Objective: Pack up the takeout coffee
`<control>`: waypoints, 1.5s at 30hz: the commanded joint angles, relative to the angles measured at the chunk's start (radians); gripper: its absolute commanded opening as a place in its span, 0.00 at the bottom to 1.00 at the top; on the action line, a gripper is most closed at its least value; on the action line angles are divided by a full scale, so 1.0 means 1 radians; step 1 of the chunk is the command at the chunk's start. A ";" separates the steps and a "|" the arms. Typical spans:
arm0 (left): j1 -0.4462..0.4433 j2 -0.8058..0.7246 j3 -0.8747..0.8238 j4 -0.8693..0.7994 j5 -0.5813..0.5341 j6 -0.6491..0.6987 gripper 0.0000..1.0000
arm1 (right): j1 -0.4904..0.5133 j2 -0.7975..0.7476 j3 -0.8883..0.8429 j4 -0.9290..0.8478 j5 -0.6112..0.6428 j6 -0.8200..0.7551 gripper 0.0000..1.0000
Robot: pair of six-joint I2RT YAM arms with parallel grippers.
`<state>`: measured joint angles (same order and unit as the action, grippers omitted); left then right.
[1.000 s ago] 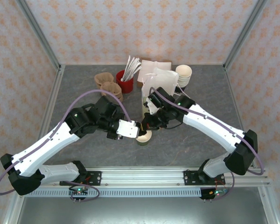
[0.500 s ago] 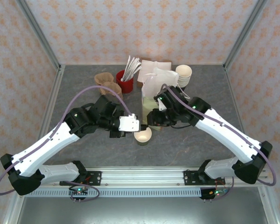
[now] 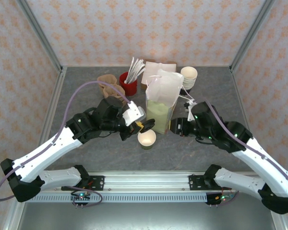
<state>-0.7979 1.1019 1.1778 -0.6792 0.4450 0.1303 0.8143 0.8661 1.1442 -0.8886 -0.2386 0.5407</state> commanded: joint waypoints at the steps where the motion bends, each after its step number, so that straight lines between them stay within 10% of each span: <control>1: 0.007 -0.040 -0.070 0.137 0.014 -0.339 0.05 | -0.006 -0.054 -0.107 0.136 0.009 0.056 0.35; 16: 0.117 -0.146 -0.389 0.374 0.077 -0.993 0.05 | -0.006 -0.144 -0.470 0.503 -0.134 0.220 0.28; 45: 0.138 -0.070 -0.564 0.594 0.140 -1.142 0.14 | -0.006 -0.065 -0.682 0.843 -0.135 0.328 0.51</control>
<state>-0.6712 1.0233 0.6178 -0.1158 0.5697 -1.0084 0.8124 0.7780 0.4595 -0.1154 -0.3820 0.8532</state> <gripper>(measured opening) 0.133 0.502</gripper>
